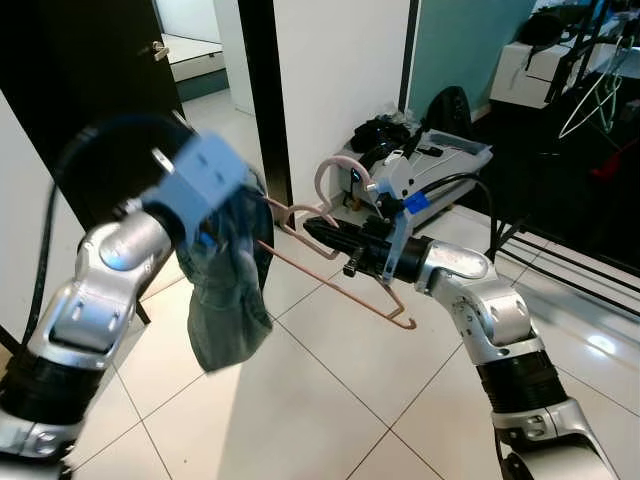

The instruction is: Hang hanger

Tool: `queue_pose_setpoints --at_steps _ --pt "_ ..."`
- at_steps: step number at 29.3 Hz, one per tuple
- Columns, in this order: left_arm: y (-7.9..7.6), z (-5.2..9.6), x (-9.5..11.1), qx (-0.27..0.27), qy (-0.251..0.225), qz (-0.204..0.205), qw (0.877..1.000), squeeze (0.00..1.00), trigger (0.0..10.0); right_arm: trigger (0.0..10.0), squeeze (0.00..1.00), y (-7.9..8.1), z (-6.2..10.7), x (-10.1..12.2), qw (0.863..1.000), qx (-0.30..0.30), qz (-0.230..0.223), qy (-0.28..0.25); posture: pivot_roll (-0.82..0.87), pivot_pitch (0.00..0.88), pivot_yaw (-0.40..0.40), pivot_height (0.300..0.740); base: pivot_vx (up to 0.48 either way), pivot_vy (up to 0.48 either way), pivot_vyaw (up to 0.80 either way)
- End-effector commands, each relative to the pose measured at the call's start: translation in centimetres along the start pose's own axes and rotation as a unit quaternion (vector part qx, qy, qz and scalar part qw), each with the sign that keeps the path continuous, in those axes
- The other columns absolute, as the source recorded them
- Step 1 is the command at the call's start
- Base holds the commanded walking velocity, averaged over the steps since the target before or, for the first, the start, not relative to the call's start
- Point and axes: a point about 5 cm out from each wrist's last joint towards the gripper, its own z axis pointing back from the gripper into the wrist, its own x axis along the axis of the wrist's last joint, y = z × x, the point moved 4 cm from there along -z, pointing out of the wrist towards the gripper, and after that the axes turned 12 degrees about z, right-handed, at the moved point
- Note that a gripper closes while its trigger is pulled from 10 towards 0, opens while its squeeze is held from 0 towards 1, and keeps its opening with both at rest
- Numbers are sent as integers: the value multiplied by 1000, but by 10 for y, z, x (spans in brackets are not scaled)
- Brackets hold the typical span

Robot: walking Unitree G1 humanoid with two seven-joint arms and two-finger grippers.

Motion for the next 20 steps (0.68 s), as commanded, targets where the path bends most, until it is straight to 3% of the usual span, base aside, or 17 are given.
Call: queue_pose_setpoints --at_steps 1,2,3,4,5,6,7,8,9,12,15,20 --pt "-2 2 1 -24 8 -3 1000 0 863 0 0 3 -2 7 1000 3 6 -17 -49 0 67 731 0 0 0" --pt "-2 2 1 -24 8 -3 1000 0 863 0 0 3 -2 7 1000 3 6 -17 -49 0 67 731 0 0 0" --pt "-7 4 9 -52 -2 3 999 0 3451 0 0 3 -1 6 1000 2 5 -16 -41 0 63 731 0 0 0" --pt "-10 5 15 -72 -8 4 997 0 3451 0 0 3 -1 6 1000 2 5 -15 -41 0 63 731 0 0 0" --pt "-16 6 25 -94 -23 4 995 0 5843 0 0 3 -1 5 1000 2 4 -14 -39 0 65 731 0 0 0" --pt "-16 6 25 -94 -23 4 995 0 5843 0 0 3 -1 5 1000 2 4 -14 -39 0 65 731 0 0 0" --pt "-24 6 41 -117 -57 28 991 0 10000 0 0 4 -2 5 1000 3 3 -15 -36 0 65 731 0 0 0" --pt "-24 6 41 -117 -57 28 991 0 10000 0 0 4 -2 5 1000 3 3 -15 -36 0 65 731 0 0 0" --pt "-33 7 59 -136 -98 52 984 0 10000 0 0 4 -3 5 1000 3 3 -16 -36 0 65 731 0 0 0" --pt "-38 8 71 -148 -125 66 979 0 10000 0 0 4 -3 5 1000 3 2 -17 -36 0 65 731 0 0 0" --pt "-48 6 93 -151 -179 130 963 0 10000 0 0 4 -5 6 1000 2 2 -17 -36 0 61 731 0 0 0" --pt "-58 5 90 -164 -169 139 962 0 10000 0 0 4 -4 5 1000 1 3 -16 -37 0 58 731 0 0 0"
